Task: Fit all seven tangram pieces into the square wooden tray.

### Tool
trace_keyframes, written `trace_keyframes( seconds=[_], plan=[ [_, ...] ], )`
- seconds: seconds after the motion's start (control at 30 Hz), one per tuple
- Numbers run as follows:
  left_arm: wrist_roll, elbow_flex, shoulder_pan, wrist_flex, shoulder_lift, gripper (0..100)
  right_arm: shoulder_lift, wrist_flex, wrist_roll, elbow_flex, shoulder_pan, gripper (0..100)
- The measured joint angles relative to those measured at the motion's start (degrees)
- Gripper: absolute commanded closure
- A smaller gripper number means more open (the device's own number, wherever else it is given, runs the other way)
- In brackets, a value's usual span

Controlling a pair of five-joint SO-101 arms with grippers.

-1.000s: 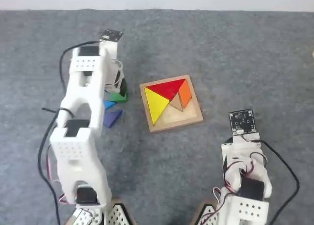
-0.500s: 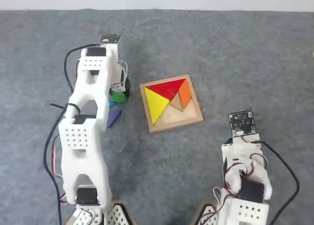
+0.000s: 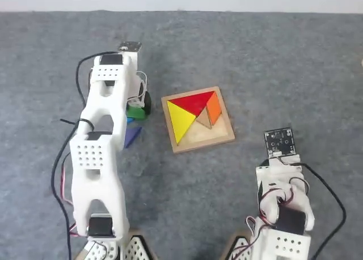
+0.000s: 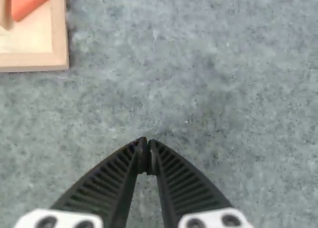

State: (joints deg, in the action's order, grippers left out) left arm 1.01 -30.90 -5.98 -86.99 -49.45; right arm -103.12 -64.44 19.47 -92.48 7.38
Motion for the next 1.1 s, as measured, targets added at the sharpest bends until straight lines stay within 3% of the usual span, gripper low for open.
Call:
trace_keyframes(
  seconds=[0.3,0.43,0.57,0.73,1.1],
  plan=[
    [-4.57,-10.81,0.44,-6.77,-5.27,98,0.00,0.00,0.00,0.00,0.00,99.2],
    [-6.95,-16.09,0.79,-9.67,-6.33,99,0.00,0.00,0.00,0.00,0.00,99.2],
    [-8.53,-19.43,2.20,-11.08,-6.59,95,0.00,0.00,0.00,0.00,0.00,99.2],
    [-8.70,-19.52,2.81,-11.16,-6.59,77,0.00,0.00,0.00,0.00,0.00,99.2],
    [-12.40,-19.52,-2.20,-11.25,-6.68,77,0.00,0.00,0.00,0.00,0.00,99.2]
  ],
)
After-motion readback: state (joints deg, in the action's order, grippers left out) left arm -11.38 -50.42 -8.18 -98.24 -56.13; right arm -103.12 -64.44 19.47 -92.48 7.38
